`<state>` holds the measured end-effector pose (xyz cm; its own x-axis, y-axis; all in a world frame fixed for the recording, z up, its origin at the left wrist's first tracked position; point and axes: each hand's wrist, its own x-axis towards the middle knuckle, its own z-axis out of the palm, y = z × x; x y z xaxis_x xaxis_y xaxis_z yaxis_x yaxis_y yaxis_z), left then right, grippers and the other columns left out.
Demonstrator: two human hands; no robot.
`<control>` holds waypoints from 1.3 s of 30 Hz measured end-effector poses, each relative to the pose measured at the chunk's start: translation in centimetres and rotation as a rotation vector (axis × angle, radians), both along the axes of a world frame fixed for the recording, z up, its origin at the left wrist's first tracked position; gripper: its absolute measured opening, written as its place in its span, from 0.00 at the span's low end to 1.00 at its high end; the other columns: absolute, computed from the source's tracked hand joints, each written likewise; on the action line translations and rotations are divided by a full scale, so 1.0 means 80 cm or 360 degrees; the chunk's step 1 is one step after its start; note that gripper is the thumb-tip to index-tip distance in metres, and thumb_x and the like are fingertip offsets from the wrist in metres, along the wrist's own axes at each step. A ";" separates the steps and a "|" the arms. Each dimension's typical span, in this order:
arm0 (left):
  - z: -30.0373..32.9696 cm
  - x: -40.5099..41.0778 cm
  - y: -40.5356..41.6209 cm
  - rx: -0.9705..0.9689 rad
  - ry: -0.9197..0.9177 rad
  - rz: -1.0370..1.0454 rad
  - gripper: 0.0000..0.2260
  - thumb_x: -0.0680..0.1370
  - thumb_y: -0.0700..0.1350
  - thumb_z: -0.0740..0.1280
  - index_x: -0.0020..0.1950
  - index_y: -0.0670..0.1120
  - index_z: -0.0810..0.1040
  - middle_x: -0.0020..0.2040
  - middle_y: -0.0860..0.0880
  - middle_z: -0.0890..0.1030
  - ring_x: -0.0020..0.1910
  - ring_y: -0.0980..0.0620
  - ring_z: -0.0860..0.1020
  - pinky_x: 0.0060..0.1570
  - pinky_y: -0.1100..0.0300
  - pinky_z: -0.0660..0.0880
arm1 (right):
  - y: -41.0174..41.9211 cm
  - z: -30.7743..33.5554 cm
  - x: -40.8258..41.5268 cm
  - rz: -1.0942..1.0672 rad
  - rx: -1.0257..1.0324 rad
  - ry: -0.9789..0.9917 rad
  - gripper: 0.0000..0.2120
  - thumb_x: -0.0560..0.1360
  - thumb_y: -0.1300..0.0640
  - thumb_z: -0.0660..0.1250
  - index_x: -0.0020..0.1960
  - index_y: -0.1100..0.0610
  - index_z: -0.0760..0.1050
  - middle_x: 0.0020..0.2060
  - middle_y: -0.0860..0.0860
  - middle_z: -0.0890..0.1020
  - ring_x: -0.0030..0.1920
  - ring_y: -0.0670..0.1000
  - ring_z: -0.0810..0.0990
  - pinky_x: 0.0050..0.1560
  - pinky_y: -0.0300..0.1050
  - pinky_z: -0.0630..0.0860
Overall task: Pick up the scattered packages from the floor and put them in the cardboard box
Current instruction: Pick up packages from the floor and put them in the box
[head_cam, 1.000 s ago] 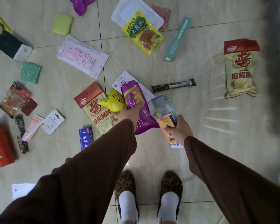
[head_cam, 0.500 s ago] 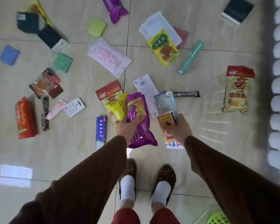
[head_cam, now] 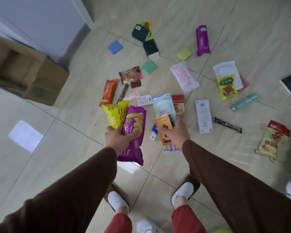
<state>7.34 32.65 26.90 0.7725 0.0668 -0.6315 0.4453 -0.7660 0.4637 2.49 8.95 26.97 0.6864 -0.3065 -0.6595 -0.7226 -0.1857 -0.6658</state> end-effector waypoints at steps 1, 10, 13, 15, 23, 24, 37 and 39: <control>0.008 0.005 0.032 -0.0007 -0.0013 0.0024 0.37 0.59 0.76 0.69 0.60 0.55 0.81 0.54 0.48 0.68 0.59 0.43 0.73 0.62 0.47 0.77 | 0.032 0.005 0.012 0.0041 -0.0028 -0.0005 0.33 0.66 0.47 0.80 0.65 0.50 0.68 0.54 0.50 0.84 0.51 0.54 0.85 0.56 0.56 0.82; 0.074 0.088 0.320 -0.0141 -0.0082 0.0302 0.35 0.61 0.73 0.73 0.63 0.57 0.79 0.55 0.49 0.67 0.58 0.43 0.74 0.57 0.47 0.80 | 0.328 0.065 0.118 0.0181 0.0061 0.0009 0.24 0.72 0.52 0.78 0.59 0.56 0.69 0.48 0.50 0.82 0.49 0.53 0.83 0.46 0.46 0.78; 0.083 0.133 0.404 -0.0177 -0.0073 0.0410 0.36 0.60 0.72 0.74 0.62 0.56 0.79 0.55 0.50 0.66 0.57 0.43 0.75 0.55 0.46 0.81 | 0.412 0.072 0.166 0.0197 0.0168 -0.0029 0.24 0.72 0.54 0.78 0.62 0.53 0.68 0.51 0.49 0.83 0.50 0.50 0.83 0.43 0.39 0.77; 0.084 0.161 0.449 -0.0186 -0.0071 0.0467 0.36 0.60 0.71 0.75 0.63 0.55 0.79 0.55 0.49 0.66 0.57 0.43 0.76 0.56 0.46 0.81 | 0.458 0.077 0.202 0.0218 0.0218 -0.0066 0.27 0.73 0.56 0.78 0.66 0.50 0.68 0.51 0.47 0.82 0.46 0.43 0.82 0.35 0.29 0.73; 0.073 0.297 0.611 -0.0237 -0.0055 0.0612 0.31 0.58 0.73 0.74 0.56 0.60 0.78 0.52 0.52 0.66 0.57 0.42 0.77 0.55 0.46 0.81 | 0.628 0.068 0.356 0.0340 0.0202 -0.0023 0.23 0.72 0.53 0.78 0.61 0.53 0.69 0.46 0.44 0.81 0.44 0.42 0.80 0.37 0.33 0.71; 0.071 0.315 0.630 -0.0247 -0.0055 0.0611 0.33 0.58 0.73 0.74 0.57 0.59 0.78 0.52 0.51 0.66 0.56 0.42 0.77 0.55 0.46 0.81 | 0.648 0.068 0.375 0.0344 0.0194 -0.0024 0.24 0.72 0.53 0.78 0.61 0.53 0.69 0.46 0.44 0.81 0.44 0.43 0.80 0.38 0.34 0.72; 0.025 0.562 0.844 -0.0170 0.0083 0.0230 0.39 0.57 0.74 0.75 0.61 0.55 0.77 0.59 0.46 0.72 0.52 0.46 0.80 0.50 0.49 0.83 | 0.873 0.022 0.557 -0.0102 0.0105 -0.0025 0.26 0.70 0.54 0.79 0.61 0.57 0.70 0.47 0.48 0.81 0.44 0.48 0.83 0.50 0.48 0.81; 0.021 0.587 0.855 -0.0109 0.0082 0.0129 0.38 0.61 0.71 0.76 0.64 0.53 0.76 0.59 0.46 0.70 0.53 0.45 0.78 0.50 0.49 0.83 | 0.890 0.014 0.568 -0.0162 0.0102 -0.0026 0.25 0.71 0.54 0.79 0.61 0.57 0.69 0.45 0.46 0.80 0.44 0.48 0.82 0.50 0.48 0.81</control>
<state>54.28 101.05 28.57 0.7327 0.0831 -0.6754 0.5290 -0.6940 0.4884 47.96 80.15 28.05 0.6649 -0.3327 -0.6687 -0.7244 -0.0690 -0.6859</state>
